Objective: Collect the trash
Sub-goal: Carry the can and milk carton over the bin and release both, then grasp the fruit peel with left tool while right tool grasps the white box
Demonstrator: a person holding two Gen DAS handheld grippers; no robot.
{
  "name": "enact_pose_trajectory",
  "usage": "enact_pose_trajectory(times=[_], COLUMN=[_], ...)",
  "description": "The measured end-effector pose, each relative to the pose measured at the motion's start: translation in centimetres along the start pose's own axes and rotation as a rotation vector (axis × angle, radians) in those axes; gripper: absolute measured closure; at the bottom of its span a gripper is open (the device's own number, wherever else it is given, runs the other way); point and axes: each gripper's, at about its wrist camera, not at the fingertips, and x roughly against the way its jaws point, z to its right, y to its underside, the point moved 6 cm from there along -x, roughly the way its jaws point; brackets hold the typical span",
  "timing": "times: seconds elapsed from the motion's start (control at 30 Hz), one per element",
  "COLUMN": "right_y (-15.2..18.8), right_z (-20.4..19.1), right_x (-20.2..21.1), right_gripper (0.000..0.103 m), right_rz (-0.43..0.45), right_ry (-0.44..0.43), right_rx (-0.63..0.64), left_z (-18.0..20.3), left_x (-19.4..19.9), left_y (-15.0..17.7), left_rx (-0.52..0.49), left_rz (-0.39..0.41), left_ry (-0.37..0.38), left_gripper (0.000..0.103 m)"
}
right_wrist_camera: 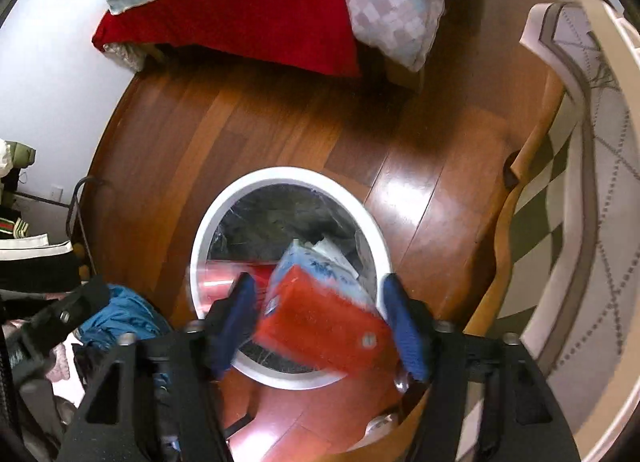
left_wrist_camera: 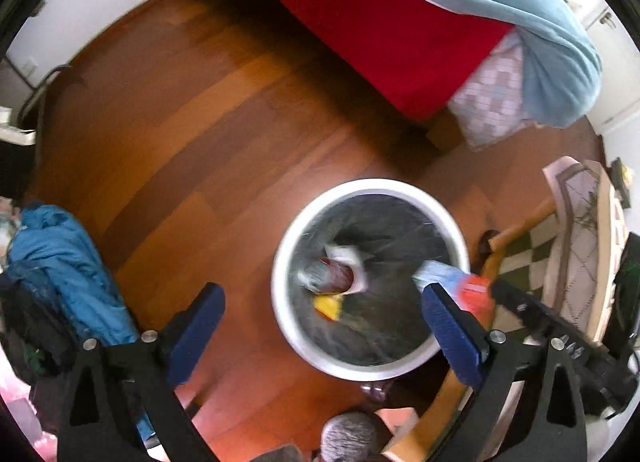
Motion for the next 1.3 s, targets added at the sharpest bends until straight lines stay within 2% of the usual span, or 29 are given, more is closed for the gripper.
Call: enact_pose_trajectory(times=[0.07, 0.13, 0.17, 0.3, 0.57, 0.9, 1.3], right_y=[0.2, 0.8, 1.1, 2.7, 6.1, 9.3, 13.5], right_z=[0.0, 0.1, 0.1, 0.1, -0.4, -1.0, -2.8], right_x=[-0.1, -0.1, 0.2, 1.6, 5.6, 11.7, 23.1], right_gripper=[0.015, 0.004, 0.001, 0.000, 0.000, 0.000, 0.000], right_rz=[0.003, -0.004, -0.003, 0.014, 0.044, 0.108, 0.281], right_ry=[0.001, 0.020, 0.031, 0.116, 0.191, 0.178, 0.128], right_rx=[0.006, 0.026, 0.035, 0.101, 0.183, 0.191, 0.220], left_z=[-0.8, -1.6, -1.9, -2.0, -1.0, 0.7, 2.8], left_x=[0.6, 1.3, 1.7, 3.0, 5.3, 10.3, 19.5], left_y=[0.8, 1.5, 1.9, 3.7, 6.4, 8.6, 11.5], left_rx=[0.000, -0.007, -0.013, -0.044, -0.089, -0.136, -0.167], left_rz=[0.034, 0.060, 0.080, 0.109, 0.129, 0.194, 0.337], left_ry=[-0.064, -0.116, -0.148, -0.193, -0.197, -0.177, -0.131], left_gripper=[0.003, 0.003, 0.003, 0.003, 0.003, 0.003, 0.003])
